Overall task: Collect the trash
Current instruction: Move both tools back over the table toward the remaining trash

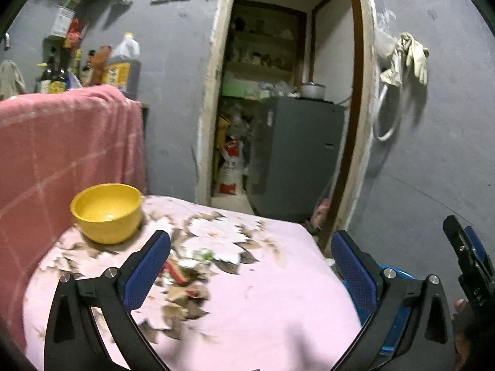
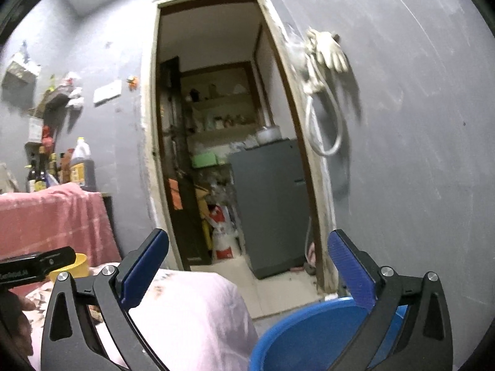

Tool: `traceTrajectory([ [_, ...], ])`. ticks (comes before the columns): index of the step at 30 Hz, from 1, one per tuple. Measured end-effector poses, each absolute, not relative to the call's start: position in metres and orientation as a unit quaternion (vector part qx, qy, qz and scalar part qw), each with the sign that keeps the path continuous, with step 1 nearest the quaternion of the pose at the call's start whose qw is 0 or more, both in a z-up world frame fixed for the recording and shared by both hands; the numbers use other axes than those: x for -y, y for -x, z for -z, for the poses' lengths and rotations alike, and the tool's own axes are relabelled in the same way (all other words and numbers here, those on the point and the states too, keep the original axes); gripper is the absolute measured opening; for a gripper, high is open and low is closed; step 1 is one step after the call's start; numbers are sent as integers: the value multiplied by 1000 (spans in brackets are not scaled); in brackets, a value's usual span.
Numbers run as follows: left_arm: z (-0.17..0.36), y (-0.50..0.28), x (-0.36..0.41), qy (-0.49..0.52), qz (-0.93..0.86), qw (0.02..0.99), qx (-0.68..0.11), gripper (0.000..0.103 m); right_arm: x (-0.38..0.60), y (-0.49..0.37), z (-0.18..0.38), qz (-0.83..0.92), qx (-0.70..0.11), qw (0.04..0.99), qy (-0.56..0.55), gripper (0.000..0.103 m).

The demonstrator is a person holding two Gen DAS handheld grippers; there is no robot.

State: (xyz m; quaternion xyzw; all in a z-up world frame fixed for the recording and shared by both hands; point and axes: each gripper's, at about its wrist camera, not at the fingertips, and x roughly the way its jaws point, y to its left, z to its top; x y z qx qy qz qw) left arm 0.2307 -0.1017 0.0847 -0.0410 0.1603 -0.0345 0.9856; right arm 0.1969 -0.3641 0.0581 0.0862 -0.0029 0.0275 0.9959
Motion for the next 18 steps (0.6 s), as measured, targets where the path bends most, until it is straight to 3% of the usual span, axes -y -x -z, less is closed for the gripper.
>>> traceTrajectory([
  [18,-93,-167,31,34,-52,996,-66,102,277,-188,-70,-143,58,986,-67,103],
])
